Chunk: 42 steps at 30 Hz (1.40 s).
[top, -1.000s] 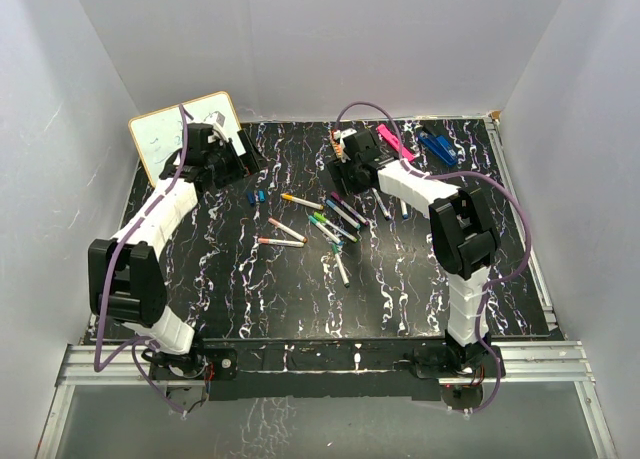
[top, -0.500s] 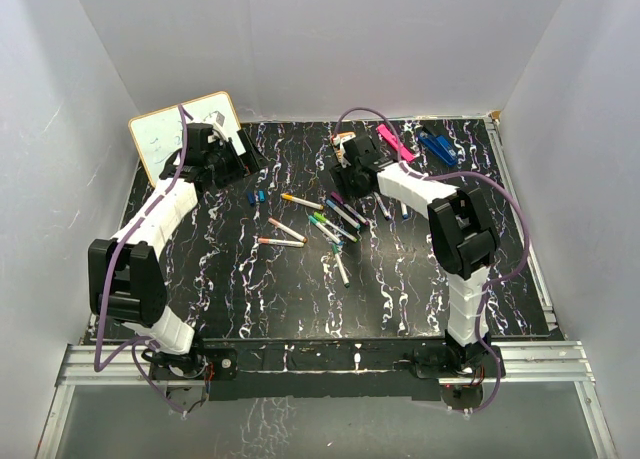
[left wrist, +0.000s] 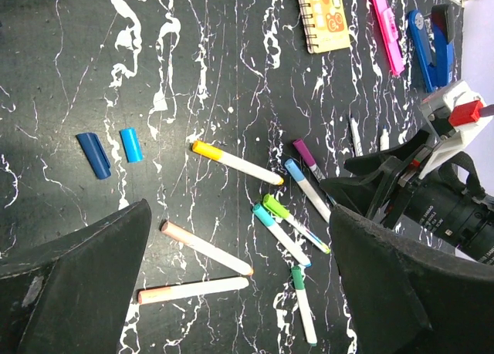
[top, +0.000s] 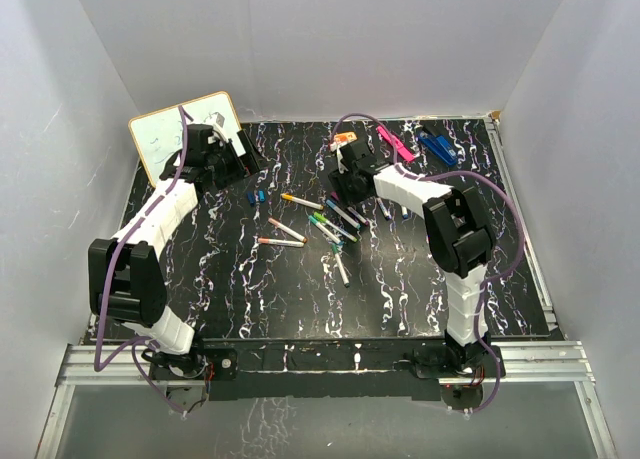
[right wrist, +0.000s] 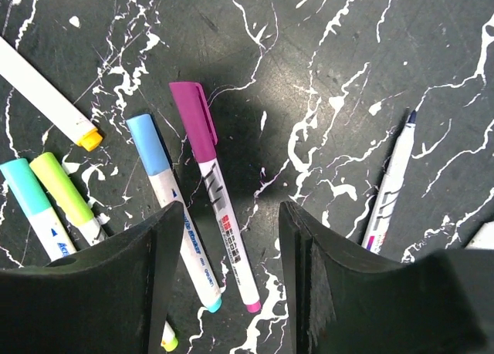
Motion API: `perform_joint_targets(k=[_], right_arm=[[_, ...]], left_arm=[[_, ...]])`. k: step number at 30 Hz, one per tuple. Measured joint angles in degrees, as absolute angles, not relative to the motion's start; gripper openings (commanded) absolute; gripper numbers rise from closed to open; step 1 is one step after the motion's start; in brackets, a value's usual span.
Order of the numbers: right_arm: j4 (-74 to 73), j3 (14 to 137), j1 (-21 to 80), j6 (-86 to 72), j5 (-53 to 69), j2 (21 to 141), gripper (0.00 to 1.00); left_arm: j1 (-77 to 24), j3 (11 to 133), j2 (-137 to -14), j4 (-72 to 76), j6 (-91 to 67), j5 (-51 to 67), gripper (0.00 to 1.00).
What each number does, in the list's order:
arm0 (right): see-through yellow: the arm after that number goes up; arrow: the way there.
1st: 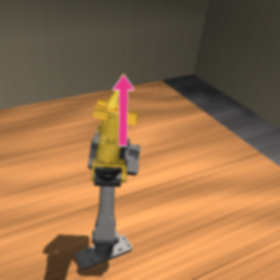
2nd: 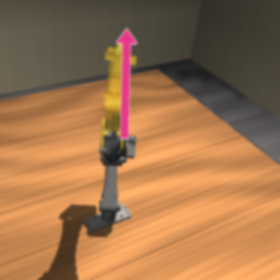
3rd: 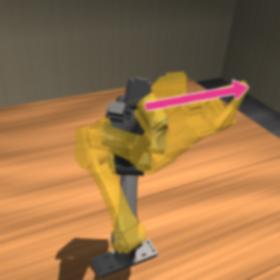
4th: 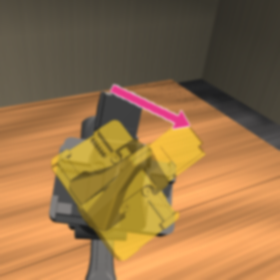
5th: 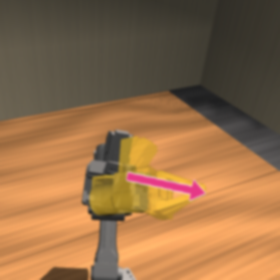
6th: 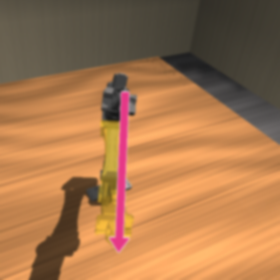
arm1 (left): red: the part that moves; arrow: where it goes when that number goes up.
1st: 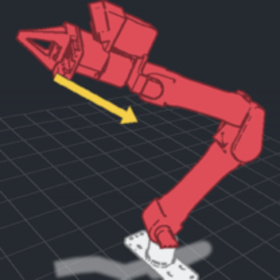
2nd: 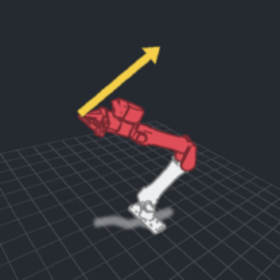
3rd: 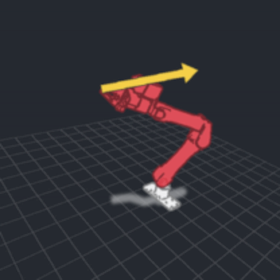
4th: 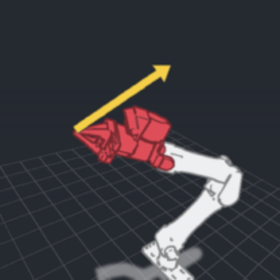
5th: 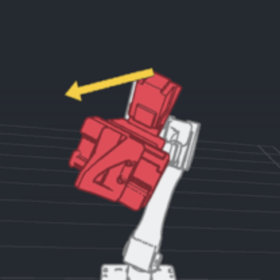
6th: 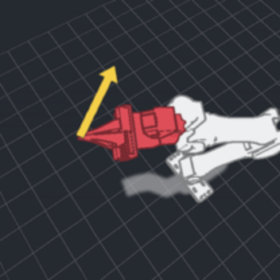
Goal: Open the pen caps
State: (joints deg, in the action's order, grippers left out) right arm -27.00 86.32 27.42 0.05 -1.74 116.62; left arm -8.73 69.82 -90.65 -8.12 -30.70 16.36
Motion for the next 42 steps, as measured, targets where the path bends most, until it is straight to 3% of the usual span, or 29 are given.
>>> perform_joint_targets(k=[13, 28, 42], right_arm=[[-26.92, 85.41, 27.66, -0.05, -1.54, 118.87, 0.42], [-26.61, 85.54, 27.75, -0.3, -0.69, 119.11, 0.01], [-23.53, 83.79, 27.75, 0.23, -1.34, 111.04, 0.0]], left_arm=[[-8.62, 69.52, -90.65, -8.16, -30.7, 16.34, 0.99], [-8.29, 69.41, -90.61, -6.94, -30.92, 17.15, 0.98], [-9.1, 59.81, -90.54, 12.08, -46.89, 28.18, 0.92]])
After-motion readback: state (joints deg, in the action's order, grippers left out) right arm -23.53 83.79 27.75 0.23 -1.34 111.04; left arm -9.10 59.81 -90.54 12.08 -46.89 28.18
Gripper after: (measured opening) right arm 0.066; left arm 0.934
